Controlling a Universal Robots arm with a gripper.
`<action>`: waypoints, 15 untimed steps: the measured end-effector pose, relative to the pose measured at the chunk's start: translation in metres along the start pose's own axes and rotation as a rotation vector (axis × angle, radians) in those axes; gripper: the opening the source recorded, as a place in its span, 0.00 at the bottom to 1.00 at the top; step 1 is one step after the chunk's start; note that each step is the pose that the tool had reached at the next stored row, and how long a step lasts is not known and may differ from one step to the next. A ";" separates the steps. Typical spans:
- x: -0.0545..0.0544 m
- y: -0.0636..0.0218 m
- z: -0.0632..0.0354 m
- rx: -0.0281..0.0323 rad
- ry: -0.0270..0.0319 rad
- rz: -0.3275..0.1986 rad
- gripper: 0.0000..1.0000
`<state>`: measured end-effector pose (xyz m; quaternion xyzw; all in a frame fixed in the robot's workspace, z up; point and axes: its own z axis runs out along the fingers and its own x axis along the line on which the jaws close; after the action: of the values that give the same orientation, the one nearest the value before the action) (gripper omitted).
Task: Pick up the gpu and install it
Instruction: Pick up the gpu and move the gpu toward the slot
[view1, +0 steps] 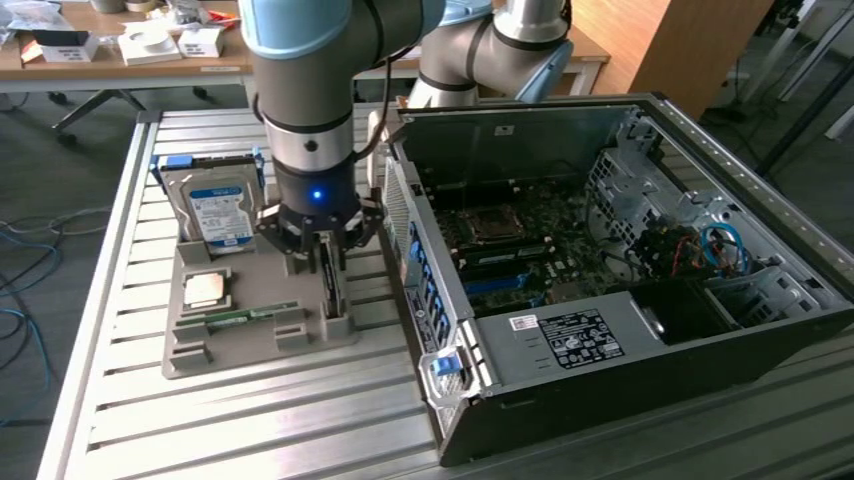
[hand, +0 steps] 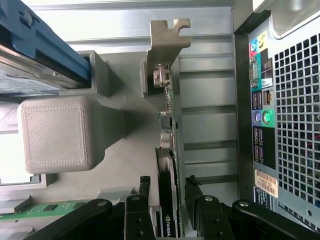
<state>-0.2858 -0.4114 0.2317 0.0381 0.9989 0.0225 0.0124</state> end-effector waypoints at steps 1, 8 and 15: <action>0.000 0.0001 0.0004 0.0000 0.0000 0.000 0.42; 0.001 0.0005 0.0042 0.0001 0.0001 0.000 0.42; 0.001 0.0005 0.0044 0.0000 -0.0001 0.000 0.42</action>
<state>-0.2865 -0.4106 0.2273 0.0381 0.9989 0.0225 0.0124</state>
